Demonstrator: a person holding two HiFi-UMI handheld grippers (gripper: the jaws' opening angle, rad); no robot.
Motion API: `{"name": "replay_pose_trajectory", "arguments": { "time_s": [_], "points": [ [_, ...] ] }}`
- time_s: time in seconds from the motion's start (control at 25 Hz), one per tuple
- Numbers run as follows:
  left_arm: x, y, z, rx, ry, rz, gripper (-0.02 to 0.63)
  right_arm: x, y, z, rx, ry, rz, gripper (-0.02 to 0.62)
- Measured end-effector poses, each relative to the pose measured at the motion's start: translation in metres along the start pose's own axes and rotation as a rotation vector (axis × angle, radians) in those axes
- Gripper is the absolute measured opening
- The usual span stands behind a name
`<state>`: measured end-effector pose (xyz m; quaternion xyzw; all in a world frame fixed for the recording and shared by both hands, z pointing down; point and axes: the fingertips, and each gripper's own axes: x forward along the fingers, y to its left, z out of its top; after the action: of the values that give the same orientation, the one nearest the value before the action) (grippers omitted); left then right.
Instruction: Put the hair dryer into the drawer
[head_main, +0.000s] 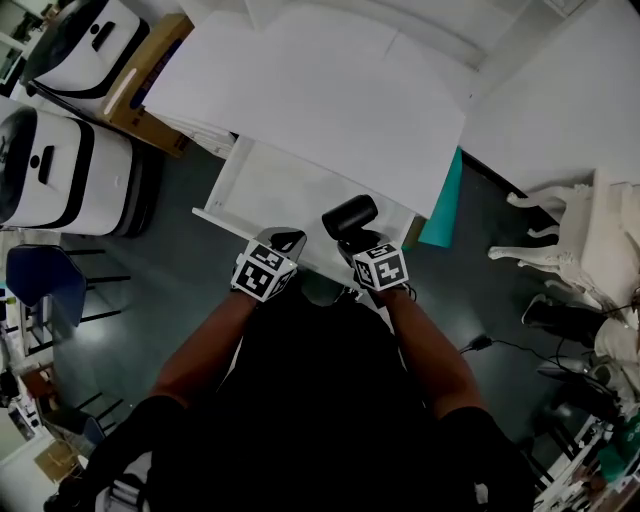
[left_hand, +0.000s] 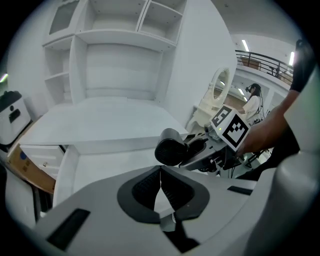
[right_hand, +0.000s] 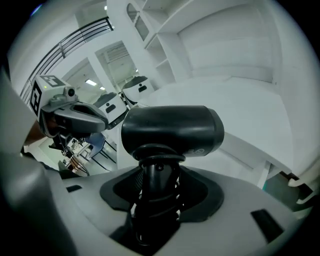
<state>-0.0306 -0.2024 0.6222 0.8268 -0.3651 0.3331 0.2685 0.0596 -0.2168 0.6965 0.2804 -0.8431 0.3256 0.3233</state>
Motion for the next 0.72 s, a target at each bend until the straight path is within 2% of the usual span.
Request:
{"name": "replay_pose_trajectory", "arguments": {
  "time_s": [0.28, 0.44, 0.56, 0.72],
  "points": [
    [0.016, 0.040, -0.020, 0.028, 0.076, -0.046, 0.009, 0.058, -0.019, -0.019, -0.016, 0.153, -0.097, 0.236],
    [0.021, 0.050, -0.028, 0.042, 0.119, -0.095, 0.009, 0.070, -0.040, -0.028, 0.004, 0.227, -0.165, 0.236],
    [0.020, 0.062, -0.035, 0.041, 0.147, -0.102, 0.009, 0.079, -0.049, -0.031, 0.010, 0.268, -0.193, 0.236],
    [0.013, 0.080, -0.041, 0.021, 0.152, -0.091, 0.009, 0.096, -0.048, -0.024, -0.057, 0.292, -0.200, 0.236]
  ]
}}
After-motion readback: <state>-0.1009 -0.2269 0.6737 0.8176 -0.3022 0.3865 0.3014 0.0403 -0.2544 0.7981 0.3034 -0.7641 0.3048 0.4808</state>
